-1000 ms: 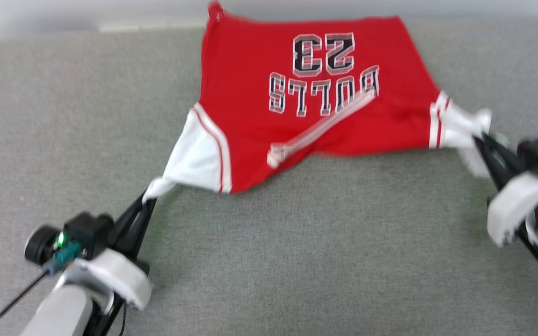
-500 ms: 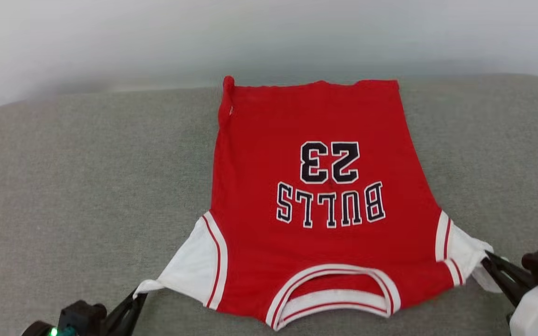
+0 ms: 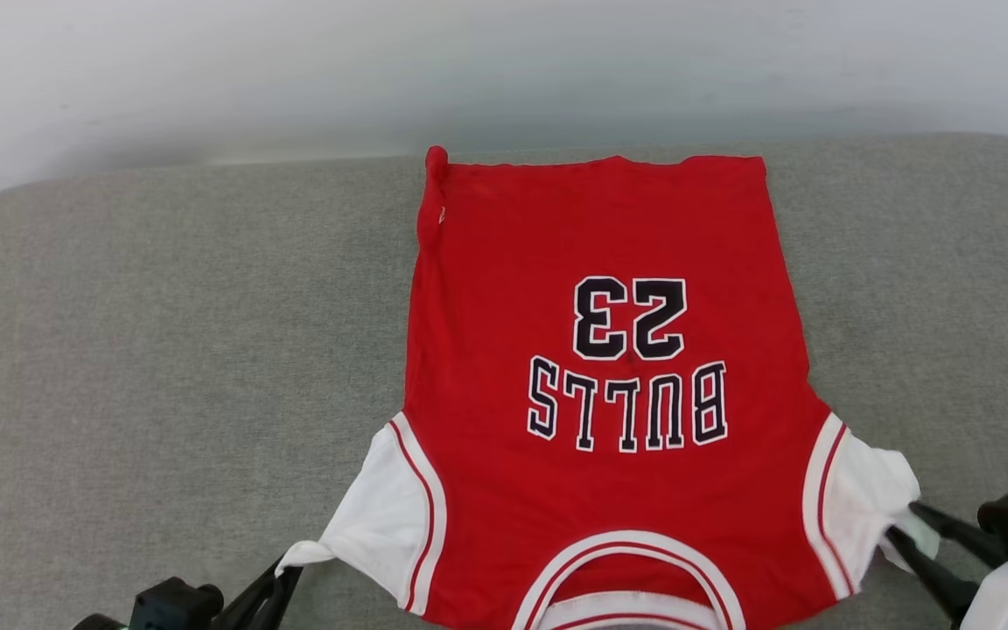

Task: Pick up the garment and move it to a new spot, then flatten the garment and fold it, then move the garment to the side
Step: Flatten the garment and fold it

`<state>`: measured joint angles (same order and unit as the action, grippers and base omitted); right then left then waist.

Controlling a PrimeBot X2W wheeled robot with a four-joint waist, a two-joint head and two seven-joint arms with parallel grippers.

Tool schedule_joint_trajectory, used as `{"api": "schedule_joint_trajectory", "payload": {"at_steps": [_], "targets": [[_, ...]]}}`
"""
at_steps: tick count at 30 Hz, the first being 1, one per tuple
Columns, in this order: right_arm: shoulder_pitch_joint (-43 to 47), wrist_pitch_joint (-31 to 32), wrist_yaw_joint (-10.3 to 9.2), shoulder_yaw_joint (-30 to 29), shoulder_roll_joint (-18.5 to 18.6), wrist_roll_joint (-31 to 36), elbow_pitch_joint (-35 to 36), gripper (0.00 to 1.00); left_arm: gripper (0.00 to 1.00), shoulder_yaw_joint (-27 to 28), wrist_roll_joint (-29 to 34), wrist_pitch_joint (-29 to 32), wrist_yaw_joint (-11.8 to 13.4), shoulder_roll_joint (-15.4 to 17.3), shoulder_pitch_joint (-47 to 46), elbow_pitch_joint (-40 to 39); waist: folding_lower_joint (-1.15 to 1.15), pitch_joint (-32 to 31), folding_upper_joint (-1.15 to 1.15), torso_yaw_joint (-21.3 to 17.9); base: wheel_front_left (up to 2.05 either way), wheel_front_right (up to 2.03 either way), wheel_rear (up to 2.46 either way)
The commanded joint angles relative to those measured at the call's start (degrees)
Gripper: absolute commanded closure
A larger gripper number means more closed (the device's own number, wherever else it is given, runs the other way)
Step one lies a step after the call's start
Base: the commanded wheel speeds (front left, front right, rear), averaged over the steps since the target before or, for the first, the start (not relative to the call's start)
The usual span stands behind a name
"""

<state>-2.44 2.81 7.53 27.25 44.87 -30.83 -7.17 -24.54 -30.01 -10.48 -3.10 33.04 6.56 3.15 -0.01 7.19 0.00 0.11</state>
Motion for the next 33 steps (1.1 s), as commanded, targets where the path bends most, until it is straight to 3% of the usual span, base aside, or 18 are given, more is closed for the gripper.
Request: {"api": "schedule_joint_trajectory", "payload": {"at_steps": [1, 6, 10, 15, 20, 26, 33], "targets": [[-0.9, 1.0, -0.08, -0.2, 0.4, -1.6, 1.3, 0.0, 1.0, 0.1, -0.1, 0.2, -0.2, 0.7, -0.9, -1.0, 0.01, 0.1, 0.0, 0.4, 0.0, 0.0, 0.0], [-2.7, 9.2, -0.06, -2.8, 2.1, -8.7, 6.4, 0.0, 1.0, -0.5, 0.4, 1.5, -0.3, 1.7, -0.3, -5.7, 0.01, 1.2, 0.0, 1.6, 0.0, 0.0, 0.0], [-5.4, 18.1, -0.06, -8.6, 2.8, -13.6, 10.4, 0.0, 1.0, -0.4, 0.6, 2.2, 1.0, 2.3, 1.3, -11.6, 0.01, 3.3, 0.0, 3.2, 0.0, 0.0, 0.0], [-11.5, 31.1, -0.06, -18.1, -0.1, -14.2, 11.9, 0.0, 1.0, -1.8, 0.5, 3.7, 0.7, 2.0, 0.3, -17.6, 0.01, 8.0, 0.0, 6.9, 0.0, 0.0, 0.0], [-22.2, 46.6, -0.06, -23.7, -3.2, -10.3, 10.2, 0.0, 1.0, -3.6, 1.6, 4.7, -0.4, 1.2, -2.8, -21.5, 0.01, 13.5, 0.0, 11.2, 0.0, 0.0, 0.0], [-36.4, 63.6, -0.06, -29.4, -7.8, -2.8, 2.8, 0.0, 1.0, -6.2, 3.4, 5.6, -1.9, 0.2, -7.2, -24.2, 0.01, 19.5, 0.0, 17.1, 0.0, 0.0, 0.0], [-47.8, 72.1, -0.06, -35.5, -10.1, 9.5, -4.1, 0.0, 1.0, -9.2, 5.0, 4.7, -2.8, -1.6, -11.4, -24.9, 0.01, 24.6, 0.0, 22.6, 0.0, 0.0, 0.0]]}}
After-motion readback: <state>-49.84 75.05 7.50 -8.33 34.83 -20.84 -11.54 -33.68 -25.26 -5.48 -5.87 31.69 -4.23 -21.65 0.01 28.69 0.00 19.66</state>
